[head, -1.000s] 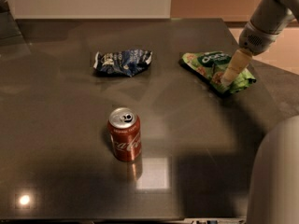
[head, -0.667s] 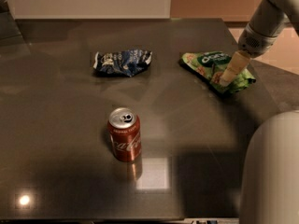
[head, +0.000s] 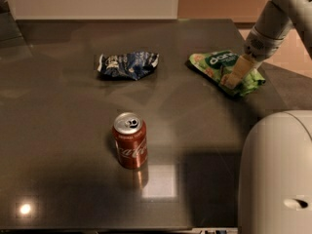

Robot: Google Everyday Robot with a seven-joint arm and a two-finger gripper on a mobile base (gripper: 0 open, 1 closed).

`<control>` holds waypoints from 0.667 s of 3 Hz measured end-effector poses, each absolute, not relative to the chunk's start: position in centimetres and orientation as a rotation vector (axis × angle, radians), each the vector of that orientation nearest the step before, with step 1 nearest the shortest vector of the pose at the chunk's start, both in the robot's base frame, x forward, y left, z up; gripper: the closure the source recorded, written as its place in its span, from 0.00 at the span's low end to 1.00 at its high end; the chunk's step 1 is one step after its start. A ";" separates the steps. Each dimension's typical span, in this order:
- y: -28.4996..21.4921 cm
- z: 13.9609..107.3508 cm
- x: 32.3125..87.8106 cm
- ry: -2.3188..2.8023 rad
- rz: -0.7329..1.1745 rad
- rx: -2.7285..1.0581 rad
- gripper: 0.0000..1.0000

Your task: Pick green rice chip bag

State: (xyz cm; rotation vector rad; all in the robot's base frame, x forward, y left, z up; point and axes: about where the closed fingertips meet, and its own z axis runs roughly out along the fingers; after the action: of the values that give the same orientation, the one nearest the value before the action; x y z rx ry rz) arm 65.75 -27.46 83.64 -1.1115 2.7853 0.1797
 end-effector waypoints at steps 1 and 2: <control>-26.5 84.8 65.8 2.775 0.184 -1.110 0.65; -25.3 87.1 65.4 2.728 0.184 -1.146 0.88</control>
Offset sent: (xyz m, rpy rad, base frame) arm -0.0386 0.0296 0.0719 0.0180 0.0297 0.0911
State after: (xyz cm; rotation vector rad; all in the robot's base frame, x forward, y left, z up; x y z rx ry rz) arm 65.43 -25.32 87.05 -1.1457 2.7284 0.1841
